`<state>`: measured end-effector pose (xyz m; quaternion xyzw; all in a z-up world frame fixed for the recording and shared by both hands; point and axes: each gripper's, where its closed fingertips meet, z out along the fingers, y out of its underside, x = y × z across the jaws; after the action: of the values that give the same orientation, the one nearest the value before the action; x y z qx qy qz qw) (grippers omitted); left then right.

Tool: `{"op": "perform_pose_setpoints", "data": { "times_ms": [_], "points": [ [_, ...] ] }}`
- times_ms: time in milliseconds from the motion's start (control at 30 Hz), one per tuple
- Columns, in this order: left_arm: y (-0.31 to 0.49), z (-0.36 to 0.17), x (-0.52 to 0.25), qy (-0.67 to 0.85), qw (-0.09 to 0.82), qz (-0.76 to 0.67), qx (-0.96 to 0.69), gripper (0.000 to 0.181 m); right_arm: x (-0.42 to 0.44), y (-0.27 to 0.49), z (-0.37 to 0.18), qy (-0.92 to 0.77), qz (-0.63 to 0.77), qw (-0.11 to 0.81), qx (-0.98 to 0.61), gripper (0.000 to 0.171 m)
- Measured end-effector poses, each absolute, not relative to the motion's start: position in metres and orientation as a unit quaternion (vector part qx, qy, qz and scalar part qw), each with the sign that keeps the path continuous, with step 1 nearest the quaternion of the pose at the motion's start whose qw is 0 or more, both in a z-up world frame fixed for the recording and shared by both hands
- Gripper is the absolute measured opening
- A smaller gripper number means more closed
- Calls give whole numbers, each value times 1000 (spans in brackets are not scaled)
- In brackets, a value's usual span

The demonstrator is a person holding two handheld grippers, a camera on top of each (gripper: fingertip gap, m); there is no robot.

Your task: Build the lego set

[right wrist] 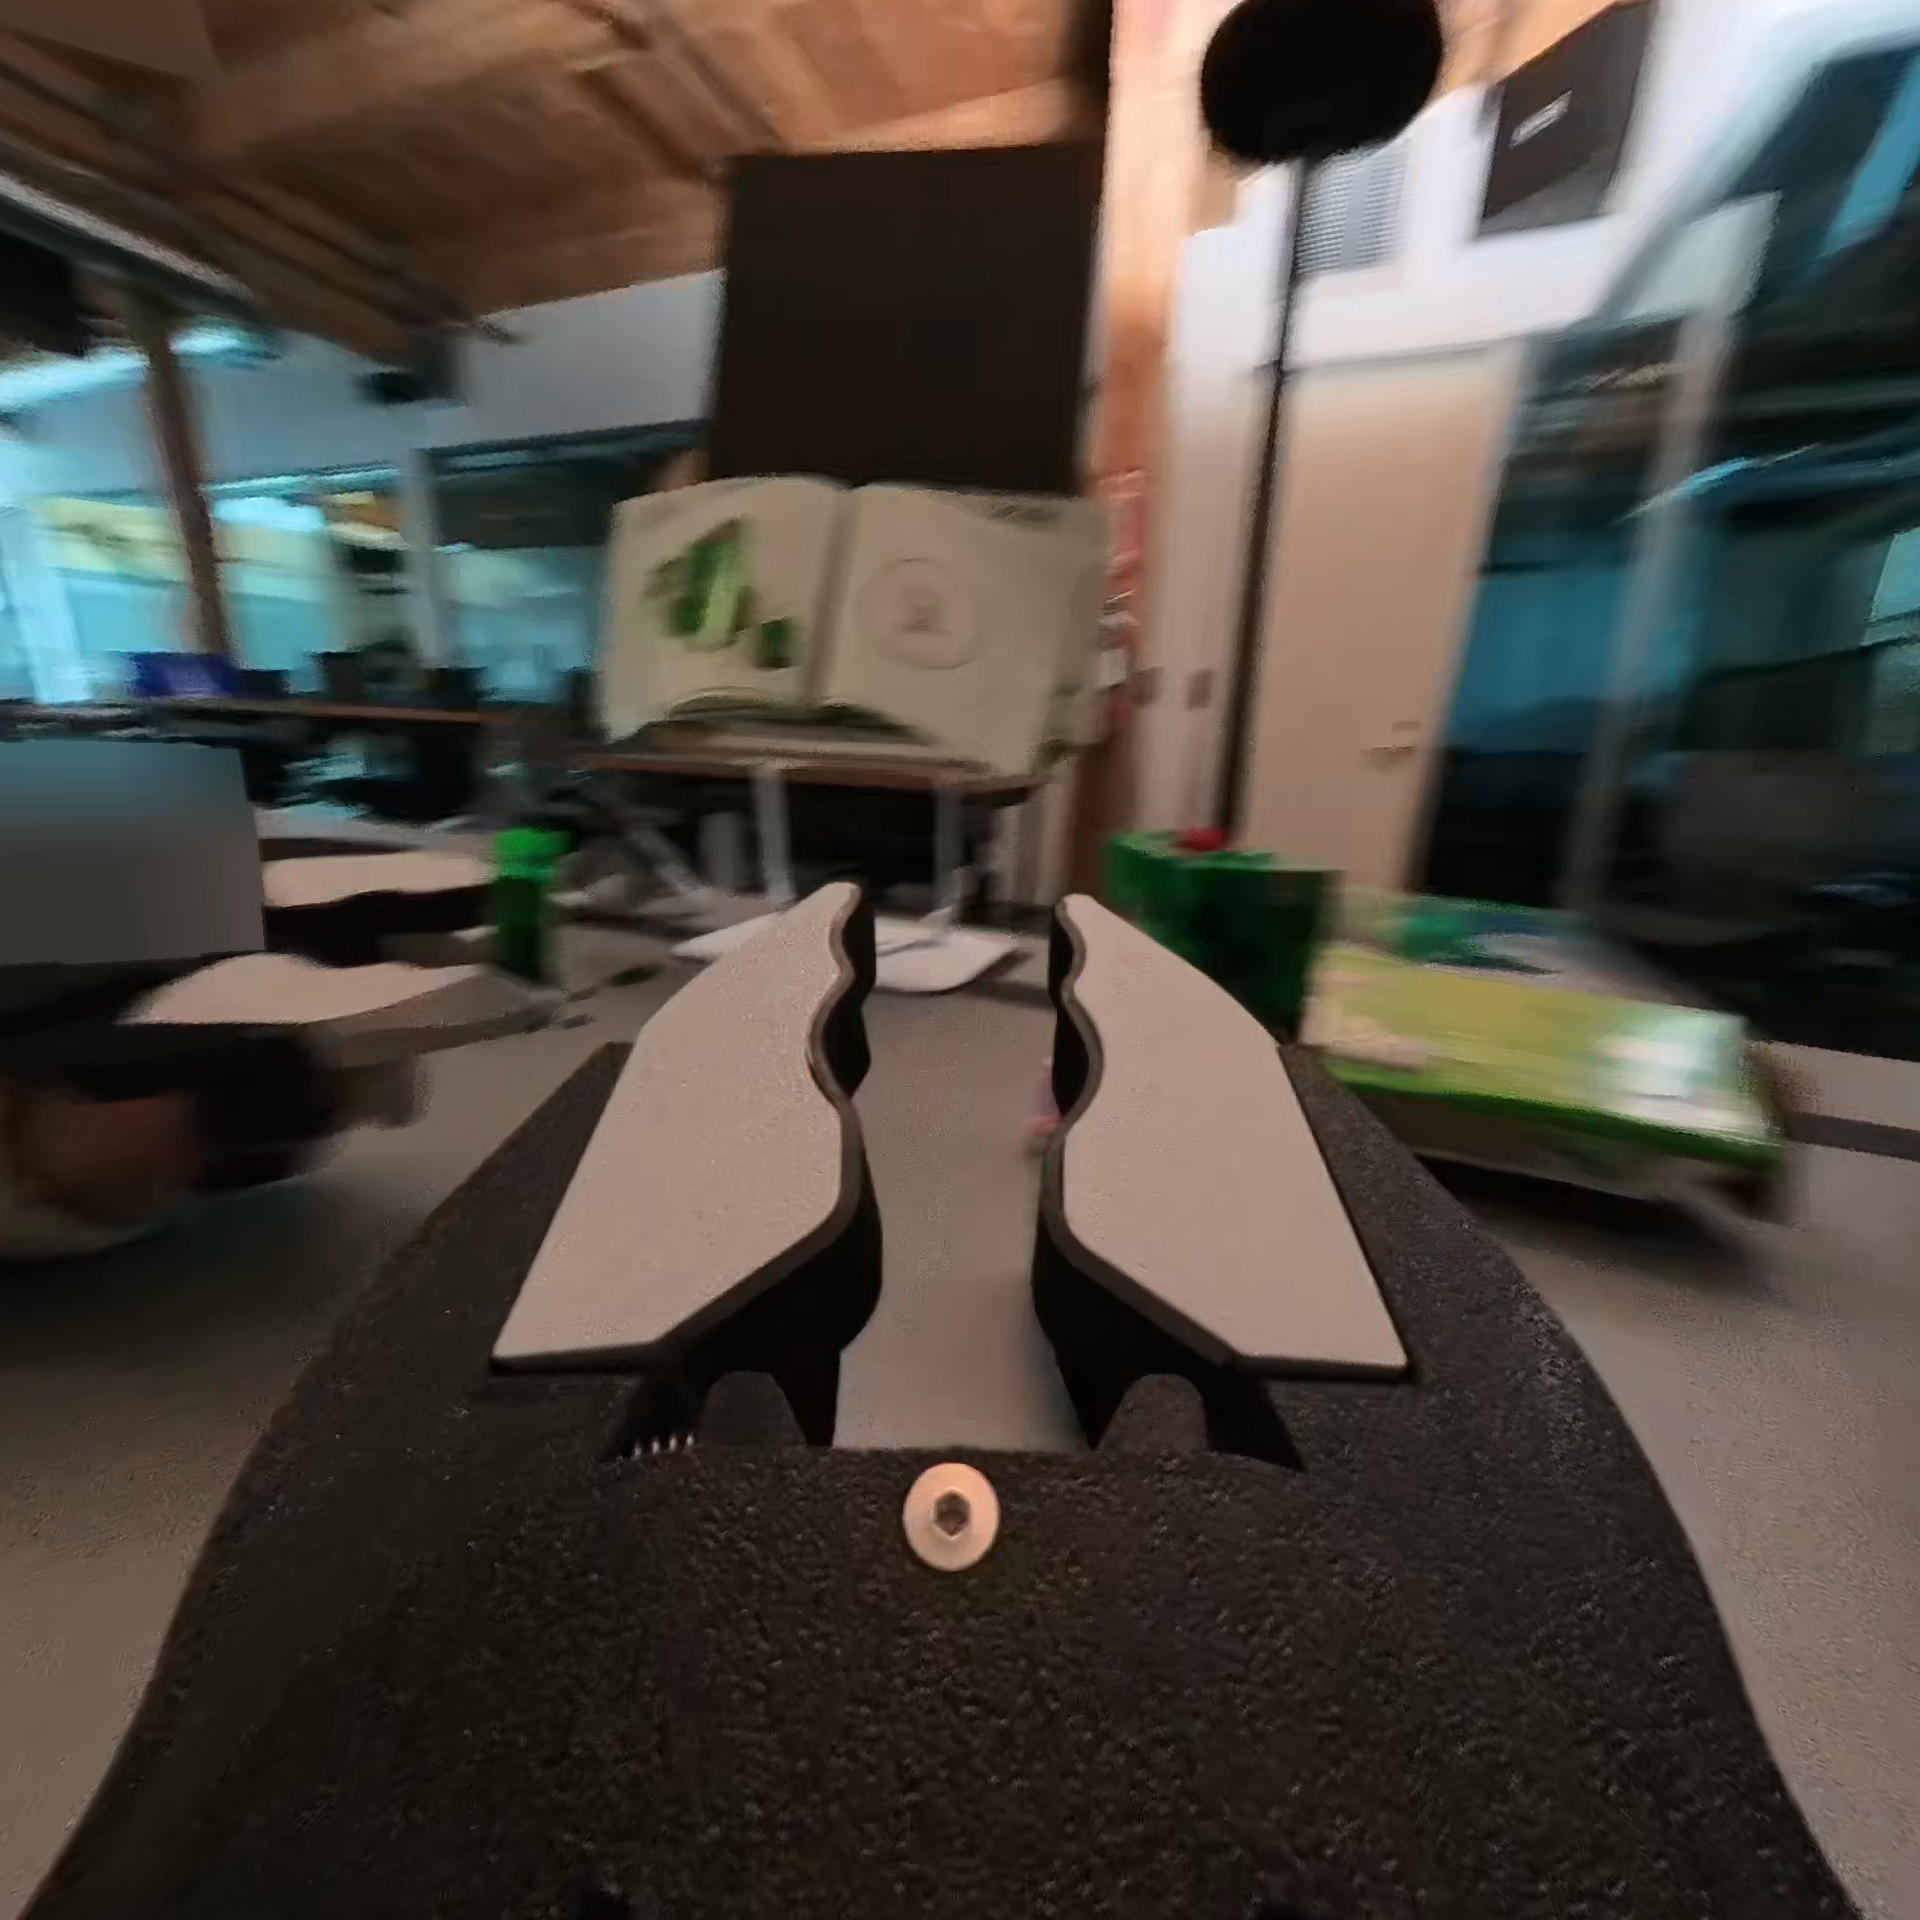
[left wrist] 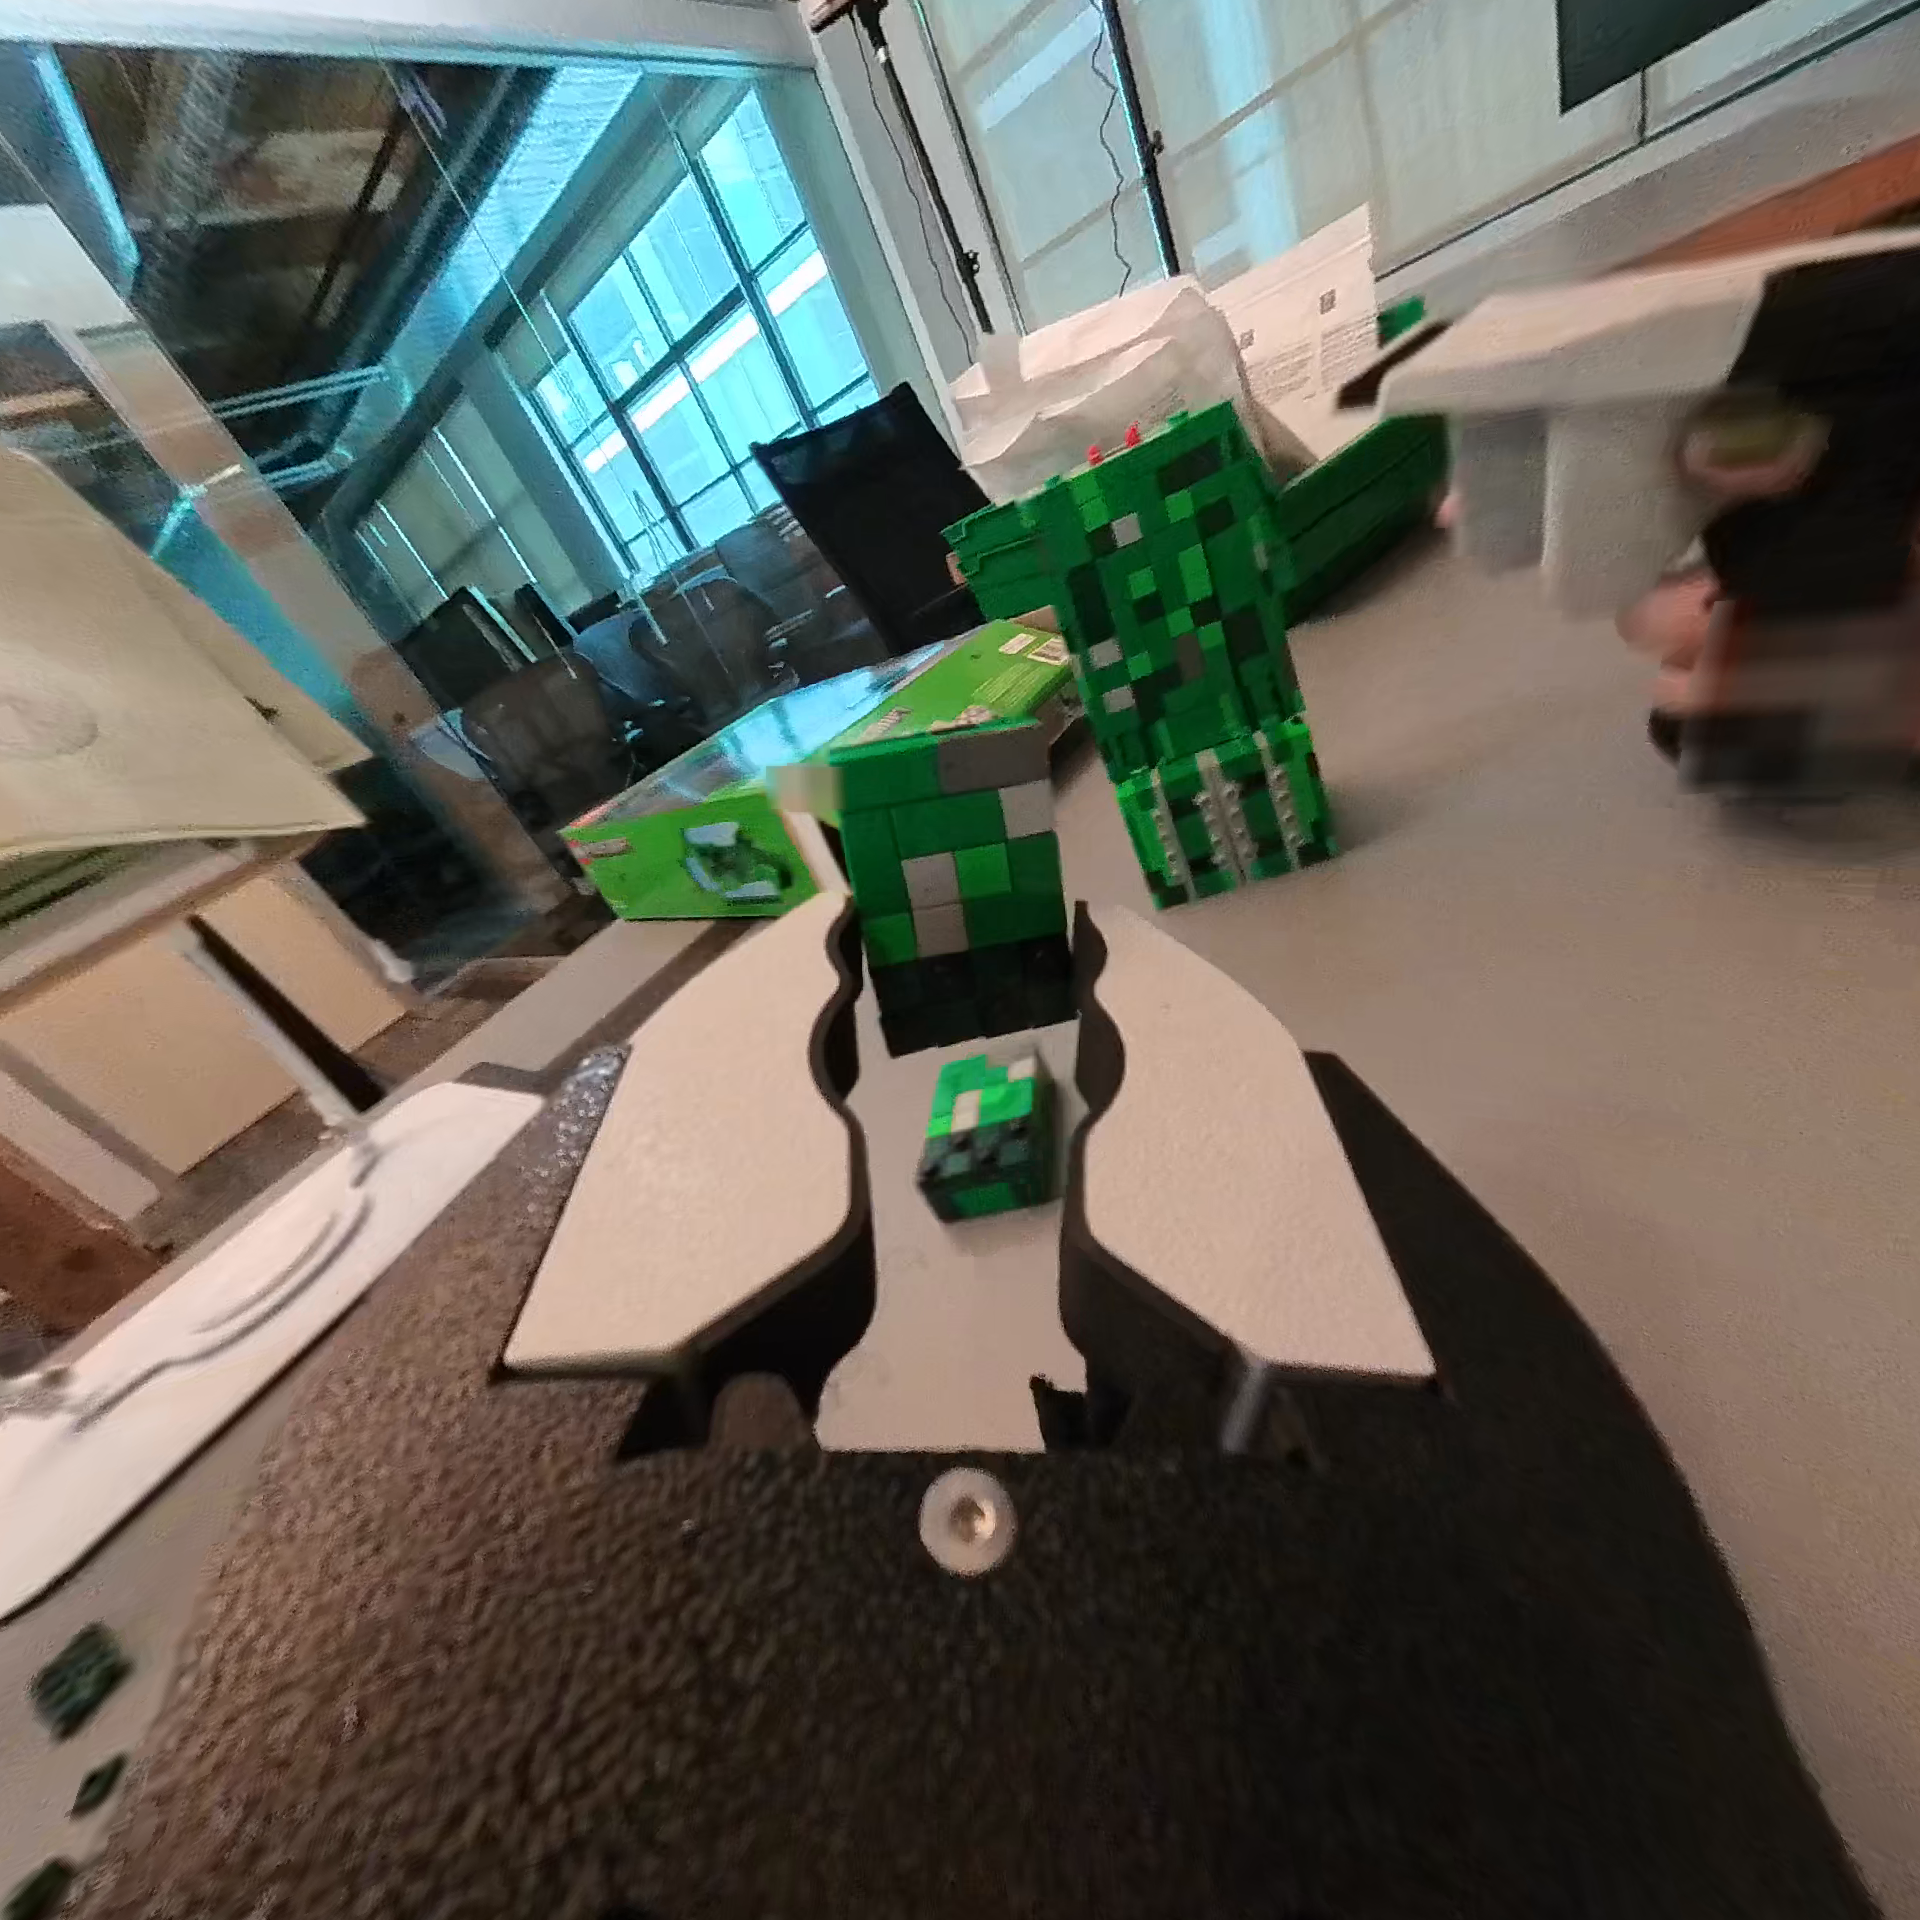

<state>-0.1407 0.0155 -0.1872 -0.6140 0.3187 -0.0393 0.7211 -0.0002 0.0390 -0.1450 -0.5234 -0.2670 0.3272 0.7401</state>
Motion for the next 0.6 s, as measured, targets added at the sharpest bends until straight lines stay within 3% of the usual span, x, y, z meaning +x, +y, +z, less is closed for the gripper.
{"op": "perform_pose_setpoints", "data": {
  "times_ms": [100, 267, 367, 600],
  "points": [
    [25, -196, -134, 317, 704, -18, -635, 39, -46, 19, -163, -347, 385, 660, -544, 37],
    [42, -219, -148, 321, 594, -22, -737, 39, -56, 19, -173, -412, 276, 684, -536, 30],
    [46, -242, -151, 336, 487, -55, -804, 39, -58, 21, -171, -399, 279, 692, -533, 29],
    [98, -246, -175, 370, 353, -30, -859, 39, -82, 7, -174, -470, 270, 699, -467, 24]
  ]
}}
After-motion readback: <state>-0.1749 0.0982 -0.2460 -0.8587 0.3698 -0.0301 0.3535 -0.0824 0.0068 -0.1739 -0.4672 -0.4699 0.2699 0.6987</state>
